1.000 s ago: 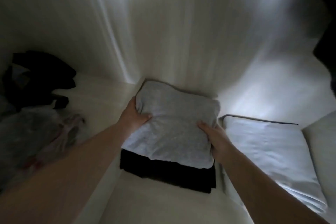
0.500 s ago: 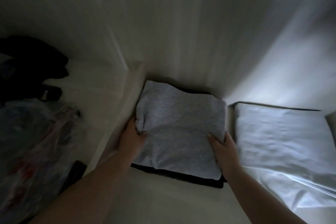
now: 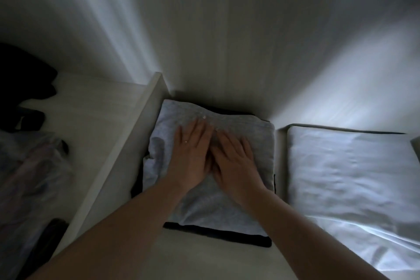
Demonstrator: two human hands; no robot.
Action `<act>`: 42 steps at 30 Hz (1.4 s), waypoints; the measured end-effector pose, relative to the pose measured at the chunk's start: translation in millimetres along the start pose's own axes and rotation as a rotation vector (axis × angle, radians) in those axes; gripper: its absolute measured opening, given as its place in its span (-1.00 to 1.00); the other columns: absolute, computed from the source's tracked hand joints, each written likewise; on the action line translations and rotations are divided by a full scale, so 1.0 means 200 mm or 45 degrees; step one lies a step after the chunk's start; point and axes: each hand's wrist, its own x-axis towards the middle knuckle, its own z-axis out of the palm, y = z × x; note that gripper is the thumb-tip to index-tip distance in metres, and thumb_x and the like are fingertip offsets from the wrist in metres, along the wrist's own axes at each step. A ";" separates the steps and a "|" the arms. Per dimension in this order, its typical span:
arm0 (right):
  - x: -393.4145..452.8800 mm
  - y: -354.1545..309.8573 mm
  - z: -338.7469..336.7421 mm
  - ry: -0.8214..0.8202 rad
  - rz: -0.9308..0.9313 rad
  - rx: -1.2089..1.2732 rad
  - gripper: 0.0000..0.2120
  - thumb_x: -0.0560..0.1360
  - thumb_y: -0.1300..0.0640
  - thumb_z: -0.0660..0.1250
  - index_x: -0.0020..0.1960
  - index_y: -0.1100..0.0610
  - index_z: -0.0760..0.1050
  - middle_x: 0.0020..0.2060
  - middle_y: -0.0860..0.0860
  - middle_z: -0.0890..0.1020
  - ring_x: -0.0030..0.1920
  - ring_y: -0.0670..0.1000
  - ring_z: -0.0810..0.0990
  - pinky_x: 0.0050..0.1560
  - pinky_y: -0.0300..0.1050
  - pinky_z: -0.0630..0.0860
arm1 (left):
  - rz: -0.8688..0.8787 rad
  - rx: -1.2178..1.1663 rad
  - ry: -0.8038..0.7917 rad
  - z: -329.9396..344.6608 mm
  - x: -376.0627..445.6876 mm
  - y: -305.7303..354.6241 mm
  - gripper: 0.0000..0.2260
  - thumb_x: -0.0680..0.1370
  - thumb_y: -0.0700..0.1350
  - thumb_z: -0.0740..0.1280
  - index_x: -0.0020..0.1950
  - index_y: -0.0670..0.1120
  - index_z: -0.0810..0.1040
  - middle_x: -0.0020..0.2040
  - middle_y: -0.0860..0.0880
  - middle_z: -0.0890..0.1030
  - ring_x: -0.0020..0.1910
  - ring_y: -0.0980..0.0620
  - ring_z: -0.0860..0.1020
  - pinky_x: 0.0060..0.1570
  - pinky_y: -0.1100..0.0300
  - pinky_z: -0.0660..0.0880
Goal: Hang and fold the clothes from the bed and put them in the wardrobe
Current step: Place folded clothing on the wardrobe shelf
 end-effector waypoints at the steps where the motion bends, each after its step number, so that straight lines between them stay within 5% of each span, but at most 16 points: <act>1: 0.02 0.04 0.04 -0.053 -0.019 -0.102 -0.47 0.45 -0.05 0.13 0.40 0.05 0.37 0.43 0.09 0.34 0.45 0.10 0.22 0.45 0.20 0.14 | 0.032 0.016 0.003 0.03 0.03 -0.03 -0.41 0.48 0.05 0.30 0.46 -0.13 0.29 0.49 -0.19 0.30 0.49 -0.18 0.23 0.41 -0.23 0.11; 7: 0.00 0.25 0.10 -0.122 0.423 -0.060 -0.23 0.45 -0.35 0.06 0.53 0.03 0.10 0.54 0.13 0.08 0.53 0.12 -0.01 0.47 0.23 0.05 | -0.332 -0.040 -0.138 0.14 0.06 -0.22 -0.07 0.33 0.54 -0.06 0.58 0.05 -0.07 0.58 -0.17 -0.07 0.55 -0.17 -0.07 0.46 -0.19 -0.08; 10: -0.01 0.29 0.06 -0.245 0.683 0.241 -0.14 0.45 -0.38 0.12 0.54 -0.08 -0.24 0.55 0.14 -0.08 0.54 0.12 -0.06 0.50 0.09 -0.01 | -0.440 -0.207 -0.259 0.12 0.07 -0.23 0.00 0.26 0.56 -0.08 0.56 0.07 -0.24 0.58 -0.15 -0.15 0.56 -0.10 -0.13 0.50 -0.11 -0.10; 12: -0.01 0.27 0.02 -0.285 0.690 0.200 -0.15 0.48 -0.34 0.13 0.54 -0.06 -0.28 0.55 0.13 -0.13 0.54 0.11 -0.13 0.50 0.13 -0.09 | -0.425 -0.244 -0.197 0.08 0.06 -0.20 -0.05 0.32 0.49 -0.03 0.57 0.03 -0.18 0.58 -0.16 -0.10 0.56 -0.11 -0.09 0.50 -0.13 -0.08; 16: -0.10 0.05 -0.02 0.044 0.348 0.022 -0.34 0.45 -0.13 0.17 0.48 0.11 0.20 0.50 0.21 0.15 0.50 0.16 0.04 0.42 0.33 0.03 | -0.221 -0.261 0.087 0.05 -0.15 -0.01 -0.34 0.47 0.16 0.14 0.52 -0.10 0.15 0.52 -0.19 0.22 0.50 -0.15 0.18 0.39 -0.28 0.18; 19: -0.22 -0.12 0.07 -0.028 0.095 -0.023 -0.43 0.46 -0.10 0.13 0.44 0.05 0.29 0.48 0.14 0.20 0.49 0.14 0.16 0.42 0.33 0.10 | -0.131 -0.144 -0.036 0.12 -0.33 0.07 -0.40 0.52 0.14 0.12 0.51 -0.08 0.21 0.53 -0.13 0.22 0.52 -0.07 0.17 0.36 -0.27 0.25; 26: -0.36 0.03 0.12 -0.179 0.323 -0.151 -0.31 0.46 -0.33 0.11 0.42 0.10 0.37 0.48 0.19 0.24 0.50 0.17 0.18 0.43 0.28 0.12 | -0.469 -0.244 -0.129 0.17 -0.46 -0.12 -0.22 0.51 0.41 -0.04 0.57 -0.06 0.01 0.56 -0.17 0.07 0.54 -0.14 0.05 0.45 -0.16 0.12; 31: -0.33 0.02 0.06 -0.255 0.392 -0.061 -0.30 0.45 -0.32 0.08 0.41 0.10 0.37 0.44 0.21 0.32 0.45 0.20 0.27 0.37 0.26 0.25 | -0.651 -0.498 -0.076 0.10 -0.41 -0.04 -0.23 0.48 0.32 0.20 0.55 -0.09 0.14 0.56 -0.10 0.12 0.53 -0.04 0.09 0.47 0.05 0.06; 33: -0.31 -0.01 -0.03 -0.240 0.414 0.083 -0.40 0.45 -0.23 0.13 0.34 0.12 0.45 0.29 0.18 0.51 0.29 0.22 0.48 0.25 0.16 0.41 | -0.781 -0.714 0.007 0.01 -0.41 -0.01 -0.44 0.53 0.08 0.33 0.47 -0.12 0.32 0.46 -0.08 0.35 0.43 -0.02 0.30 0.41 0.12 0.22; 36: -0.29 -0.11 -0.23 -0.205 0.561 0.587 -0.70 0.53 0.01 0.27 0.24 0.01 0.50 -0.03 -0.11 0.63 0.03 -0.06 0.61 -0.02 -0.31 0.45 | -0.989 -1.110 0.163 -0.21 -0.45 0.06 -0.81 0.56 -0.19 0.30 0.16 -0.02 0.57 0.07 0.08 0.60 0.08 0.08 0.57 0.15 0.06 0.53; 38: -0.30 -0.20 -0.36 -0.174 0.534 0.753 -0.79 0.53 0.08 0.31 0.15 -0.07 0.52 -0.13 -0.24 0.60 -0.09 -0.28 0.57 -0.13 -0.52 0.37 | -0.990 -1.237 0.289 -0.37 -0.51 0.12 -0.81 0.56 -0.26 0.27 -0.01 0.02 0.58 -0.03 0.07 0.64 -0.03 0.07 0.61 -0.04 0.27 0.55; 40: -0.33 -0.32 -0.47 -0.116 0.453 0.885 -0.81 0.53 0.13 0.32 0.08 -0.12 0.52 -0.11 -0.21 0.63 -0.10 -0.31 0.57 -0.13 -0.52 0.40 | -0.991 -1.367 0.379 -0.54 -0.58 0.18 -0.78 0.56 -0.29 0.26 -0.06 0.01 0.58 -0.08 0.06 0.66 -0.09 0.12 0.62 -0.22 0.44 0.48; 42: -0.35 -0.44 -0.59 -0.105 0.384 1.004 -0.78 0.53 0.17 0.31 0.08 -0.13 0.51 -0.08 -0.17 0.64 -0.08 -0.29 0.59 -0.12 -0.50 0.43 | -0.978 -1.416 0.431 -0.69 -0.67 0.23 -0.77 0.57 -0.28 0.26 -0.08 0.04 0.58 -0.14 0.14 0.67 -0.13 0.21 0.62 -0.20 0.48 0.46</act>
